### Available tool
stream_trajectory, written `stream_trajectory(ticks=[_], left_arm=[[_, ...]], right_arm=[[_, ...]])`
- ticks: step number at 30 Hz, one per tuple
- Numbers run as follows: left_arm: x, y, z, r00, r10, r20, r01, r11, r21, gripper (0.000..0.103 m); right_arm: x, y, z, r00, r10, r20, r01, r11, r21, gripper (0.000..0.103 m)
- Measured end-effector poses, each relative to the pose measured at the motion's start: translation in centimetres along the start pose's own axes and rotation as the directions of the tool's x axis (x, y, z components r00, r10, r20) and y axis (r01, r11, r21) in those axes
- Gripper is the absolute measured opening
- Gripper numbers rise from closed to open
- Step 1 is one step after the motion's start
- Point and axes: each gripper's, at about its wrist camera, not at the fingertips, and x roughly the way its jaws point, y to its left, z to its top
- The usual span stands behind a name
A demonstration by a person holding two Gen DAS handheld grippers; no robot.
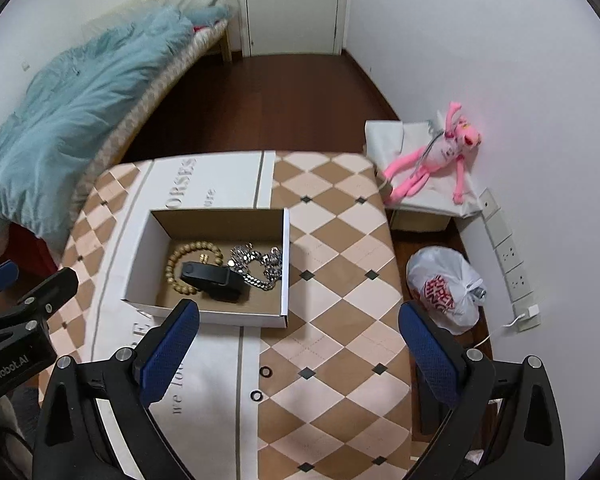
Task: Organize jewelry
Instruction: 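Move both tools down toward the two small black rings on the cloth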
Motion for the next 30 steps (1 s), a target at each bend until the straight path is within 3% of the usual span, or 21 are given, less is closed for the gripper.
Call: stream_trajectory(ticks=[9, 13, 19, 20, 22, 27, 30], left_arm=[[-3.2, -0.2, -1.6, 0.999, -0.015, 0.039, 0.015, 1.000, 0.002, 0.098], [-2.7, -0.3, -2.2, 0.999, 0.020, 0.029, -0.020, 1.000, -0.009, 0.098], [0.7, -0.4, -4.8, 0.996, 0.083, -0.015, -0.083, 0.997, -0.007, 0.098], [1.5, -0.5, -5.3, 0.995, 0.093, -0.029, -0.093, 0.996, -0.001, 0.098], [4.0, -0.8, -6.5, 0.989, 0.126, -0.081, -0.126, 0.992, 0.015, 0.098], [9.1, -1.4, -9.1, 0.956, 0.222, -0.192, -0.212, 0.975, 0.071, 0.098], [10.3, -1.3, -9.9, 0.947, 0.235, -0.218, -0.222, 0.971, 0.082, 0.098]], right_arm=[[-3.6, 0.1, -1.1, 0.998, 0.026, 0.059, -0.027, 0.999, 0.025, 0.101], [-3.3, -0.3, -1.7, 0.998, 0.040, 0.053, -0.042, 0.998, 0.044, 0.101], [3.1, -2.1, -4.8, 0.992, 0.081, -0.092, -0.072, 0.992, 0.101, 0.099], [4.6, -2.2, -5.5, 0.988, 0.092, -0.126, -0.079, 0.991, 0.103, 0.096], [7.5, -1.9, -6.7, 0.976, 0.109, -0.186, -0.092, 0.991, 0.100, 0.075], [12.4, -0.5, -9.0, 0.964, 0.117, -0.240, -0.101, 0.992, 0.079, 0.063], [13.7, 0.3, -9.3, 0.963, 0.121, -0.239, -0.107, 0.992, 0.070, 0.060]])
